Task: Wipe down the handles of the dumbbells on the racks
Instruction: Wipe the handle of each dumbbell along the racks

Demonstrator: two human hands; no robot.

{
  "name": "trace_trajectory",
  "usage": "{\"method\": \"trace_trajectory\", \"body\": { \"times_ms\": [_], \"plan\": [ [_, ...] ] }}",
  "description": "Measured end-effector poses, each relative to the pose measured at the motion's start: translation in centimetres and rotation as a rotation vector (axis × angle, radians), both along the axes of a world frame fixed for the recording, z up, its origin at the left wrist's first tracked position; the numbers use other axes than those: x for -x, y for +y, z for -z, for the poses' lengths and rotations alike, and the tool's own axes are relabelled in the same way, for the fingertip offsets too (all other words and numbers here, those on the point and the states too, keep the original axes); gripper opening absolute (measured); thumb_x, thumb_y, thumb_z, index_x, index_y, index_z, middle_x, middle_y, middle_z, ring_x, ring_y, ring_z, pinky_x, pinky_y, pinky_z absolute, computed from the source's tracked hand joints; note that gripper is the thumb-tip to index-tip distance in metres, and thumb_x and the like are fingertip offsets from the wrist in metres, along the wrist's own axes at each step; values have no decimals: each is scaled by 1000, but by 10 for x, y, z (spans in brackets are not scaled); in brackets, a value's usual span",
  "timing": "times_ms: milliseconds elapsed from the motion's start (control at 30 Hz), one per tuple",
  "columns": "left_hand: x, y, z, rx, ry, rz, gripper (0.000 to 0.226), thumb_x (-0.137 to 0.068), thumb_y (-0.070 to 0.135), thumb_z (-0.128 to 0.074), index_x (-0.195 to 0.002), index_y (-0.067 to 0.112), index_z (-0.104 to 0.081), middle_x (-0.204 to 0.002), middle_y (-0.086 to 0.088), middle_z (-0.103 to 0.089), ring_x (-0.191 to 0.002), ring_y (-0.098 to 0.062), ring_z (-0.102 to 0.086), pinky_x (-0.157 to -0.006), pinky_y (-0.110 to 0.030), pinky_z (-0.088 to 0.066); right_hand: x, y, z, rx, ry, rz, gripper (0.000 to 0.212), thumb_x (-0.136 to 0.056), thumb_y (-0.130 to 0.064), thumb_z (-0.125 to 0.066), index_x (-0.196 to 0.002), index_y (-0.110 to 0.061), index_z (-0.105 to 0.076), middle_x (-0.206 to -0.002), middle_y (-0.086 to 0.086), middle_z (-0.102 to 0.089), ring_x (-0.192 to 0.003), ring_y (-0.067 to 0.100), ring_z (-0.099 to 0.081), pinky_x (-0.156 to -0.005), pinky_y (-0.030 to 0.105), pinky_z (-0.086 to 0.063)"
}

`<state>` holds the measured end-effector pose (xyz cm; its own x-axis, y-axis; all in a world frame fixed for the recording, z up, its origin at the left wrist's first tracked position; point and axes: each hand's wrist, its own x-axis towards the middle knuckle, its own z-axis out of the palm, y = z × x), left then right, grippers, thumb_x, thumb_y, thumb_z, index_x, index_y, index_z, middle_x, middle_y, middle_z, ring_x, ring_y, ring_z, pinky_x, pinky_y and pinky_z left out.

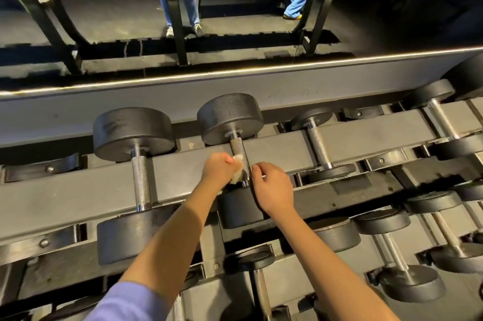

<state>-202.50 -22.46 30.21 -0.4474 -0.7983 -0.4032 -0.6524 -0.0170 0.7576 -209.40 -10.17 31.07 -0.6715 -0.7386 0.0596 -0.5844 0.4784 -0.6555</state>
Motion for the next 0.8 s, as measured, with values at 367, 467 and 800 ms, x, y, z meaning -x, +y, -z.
{"method": "trace_trajectory", "body": {
  "times_ms": [367, 467, 800],
  "plan": [
    [17, 36, -30, 78, 231, 98, 27, -87, 10, -62, -61, 8, -59, -56, -5, -48, -56, -13, -42, -59, -28, -35, 20, 6, -9, 216, -533, 120, 17, -96, -20, -53, -103, -13, -67, -88, 2, -68, -79, 14, -60, -71, 30, -49],
    [40, 42, -36, 58, 271, 224, 32, -90, 8, -56, -58, 8, -58, -61, -7, -49, -61, -15, -43, -65, -30, -36, 55, 13, -13, 278, -610, 198, 10, -92, -8, -57, -90, -8, -66, -81, 6, -64, -72, 13, -56, -60, 12, -43],
    [148, 59, -39, 435, 0, 539, 55, -97, 20, -51, -148, 14, -31, -150, -5, -32, -137, -23, -32, -110, -32, -27, 190, 52, -4, -28, -18, 306, 23, -93, -15, -49, -88, -4, -68, -78, 17, -67, -74, 35, -62, -63, 38, -47]
  ]
}}
